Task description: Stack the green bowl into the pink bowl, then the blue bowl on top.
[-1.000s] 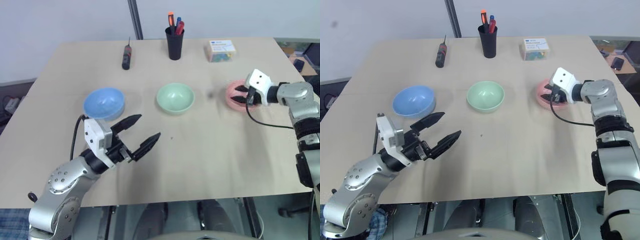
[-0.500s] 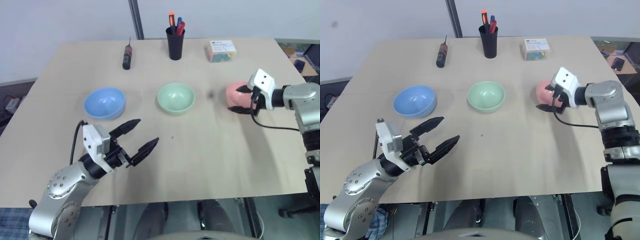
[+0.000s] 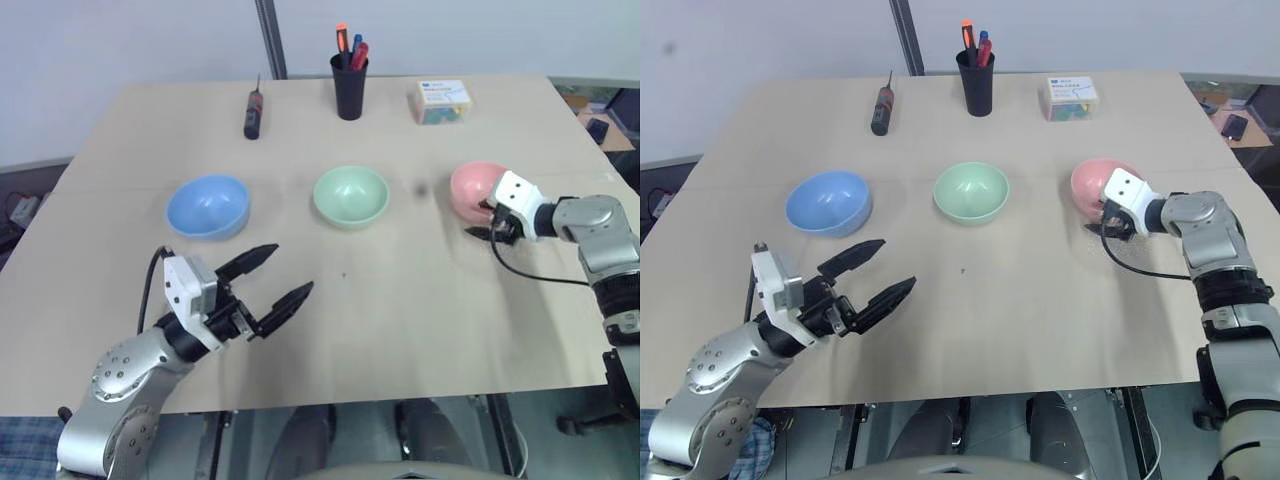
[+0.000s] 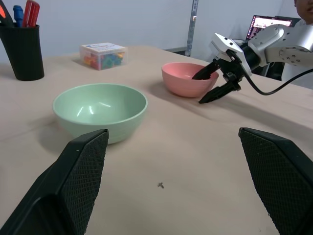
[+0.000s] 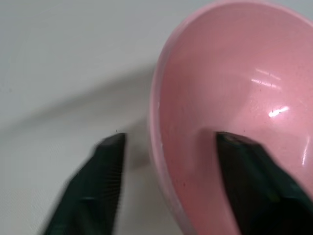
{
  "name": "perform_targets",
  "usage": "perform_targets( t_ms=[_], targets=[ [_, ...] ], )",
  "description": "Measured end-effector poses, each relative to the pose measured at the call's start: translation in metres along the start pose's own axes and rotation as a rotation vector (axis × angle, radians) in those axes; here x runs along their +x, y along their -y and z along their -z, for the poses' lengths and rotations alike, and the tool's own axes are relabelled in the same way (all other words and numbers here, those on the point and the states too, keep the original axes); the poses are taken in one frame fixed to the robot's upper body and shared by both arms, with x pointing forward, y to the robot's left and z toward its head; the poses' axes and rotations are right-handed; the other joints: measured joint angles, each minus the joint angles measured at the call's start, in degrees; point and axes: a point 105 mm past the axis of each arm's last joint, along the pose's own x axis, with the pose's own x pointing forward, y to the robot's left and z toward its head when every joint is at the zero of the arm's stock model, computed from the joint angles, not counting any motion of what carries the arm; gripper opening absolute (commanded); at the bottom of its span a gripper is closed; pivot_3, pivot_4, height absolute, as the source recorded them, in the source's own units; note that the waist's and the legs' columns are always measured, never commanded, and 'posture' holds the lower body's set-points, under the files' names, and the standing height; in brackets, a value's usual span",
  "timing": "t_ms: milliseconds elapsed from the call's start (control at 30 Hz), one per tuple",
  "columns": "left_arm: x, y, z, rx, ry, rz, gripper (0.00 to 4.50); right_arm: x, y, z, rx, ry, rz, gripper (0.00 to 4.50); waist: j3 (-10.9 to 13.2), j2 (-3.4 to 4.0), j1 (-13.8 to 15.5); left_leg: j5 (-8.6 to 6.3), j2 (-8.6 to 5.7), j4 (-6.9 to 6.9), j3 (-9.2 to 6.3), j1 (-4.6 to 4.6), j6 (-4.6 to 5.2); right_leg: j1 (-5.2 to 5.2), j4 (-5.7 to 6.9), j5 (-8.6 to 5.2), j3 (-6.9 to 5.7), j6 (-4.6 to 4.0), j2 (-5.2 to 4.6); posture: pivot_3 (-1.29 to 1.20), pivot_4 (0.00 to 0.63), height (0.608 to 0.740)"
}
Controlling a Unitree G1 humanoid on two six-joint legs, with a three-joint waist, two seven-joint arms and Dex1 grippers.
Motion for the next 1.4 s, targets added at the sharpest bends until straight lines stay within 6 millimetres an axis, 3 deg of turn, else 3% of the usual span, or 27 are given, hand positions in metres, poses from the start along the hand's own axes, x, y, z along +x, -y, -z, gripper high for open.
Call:
perform_targets(
  t_ms=[100,133,300,433,567,667,833,1133,1233,1400],
  targets=[
    [-0.001,0.000,0.000,0.004,0.002,0.003,4.50,0.000,0.000,-0.001,-0.009,0.007,0.000,0.25,0.00,0.00,0.01,0.00,0.00,0.00,0.00,0.00,0.00,0.01,0.00,0.00,-0.01,0.00,0.00,0.00,0.150,0.740],
    [-0.001,0.000,0.000,0.005,0.003,0.007,4.50,-0.001,0.002,-0.003,-0.018,0.016,0.008,0.12,0.00,0.00,0.01,0.00,-0.01,0.00,0.00,0.01,0.00,0.01,0.01,0.00,0.00,0.00,0.00,0.00,0.150,0.740],
    [-0.003,-0.002,0.002,0.006,-0.002,0.006,4.50,-0.001,0.000,-0.006,-0.019,0.034,-0.003,0.12,0.00,-0.01,-0.01,0.00,0.00,0.00,-0.01,0.01,0.00,0.01,0.01,0.00,-0.01,0.00,0.01,0.00,0.150,0.740],
    [-0.006,-0.005,0.005,0.007,-0.011,0.003,4.50,-0.008,-0.016,-0.032,-0.040,0.146,-0.096,0.12,0.01,0.02,-0.03,0.00,0.05,-0.01,-0.12,-0.01,0.00,0.00,0.00,0.00,-0.01,0.00,0.01,0.00,0.150,0.740],
    [-0.009,-0.007,0.005,0.019,-0.012,0.005,4.50,-0.033,-0.057,-0.085,-0.162,0.329,-0.290,0.12,0.01,0.02,0.17,-0.01,0.09,-0.02,-0.38,-0.04,0.01,0.02,-0.06,0.00,-0.08,0.01,0.00,0.00,0.150,0.740],
    [-0.010,-0.008,0.007,0.016,-0.016,0.005,4.50,-0.044,-0.095,-0.107,-0.216,0.406,-0.424,0.12,0.00,0.00,0.33,-0.01,0.09,0.00,-0.44,-0.04,0.01,0.04,-0.06,0.00,-0.12,0.01,-0.01,0.00,0.150,0.740],
    [-0.011,-0.008,0.008,0.013,-0.013,0.007,4.50,-0.044,-0.129,-0.114,-0.240,0.413,-0.511,0.12,0.00,-0.01,0.40,-0.01,0.07,0.02,-0.46,-0.02,0.01,0.04,-0.02,0.00,-0.15,0.01,-0.02,0.00,0.150,0.740],
    [-0.011,-0.008,0.010,0.014,-0.010,0.010,4.50,-0.019,-0.152,-0.108,-0.415,0.332,-0.469,0.12,0.00,-0.01,0.33,0.00,0.06,0.01,-0.48,-0.03,0.00,0.03,-0.03,0.00,-0.18,0.01,-0.02,0.00,0.150,0.740],
    [-0.011,-0.008,0.010,0.014,-0.012,0.013,4.50,-0.015,-0.155,-0.108,-0.448,0.326,-0.460,1.06,-0.01,-0.01,0.34,0.00,0.06,0.01,-0.49,-0.03,0.00,0.03,-0.04,0.00,-0.18,0.01,-0.02,0.00,0.150,0.740],
    [-0.012,-0.007,0.011,0.013,-0.014,0.021,4.50,-0.014,-0.161,-0.111,-0.471,0.331,-0.471,3.15,-0.01,-0.01,0.30,0.00,0.06,0.00,-0.51,-0.03,0.00,0.03,-0.03,0.00,-0.20,0.01,-0.01,0.00,0.150,0.740]
  ],
)
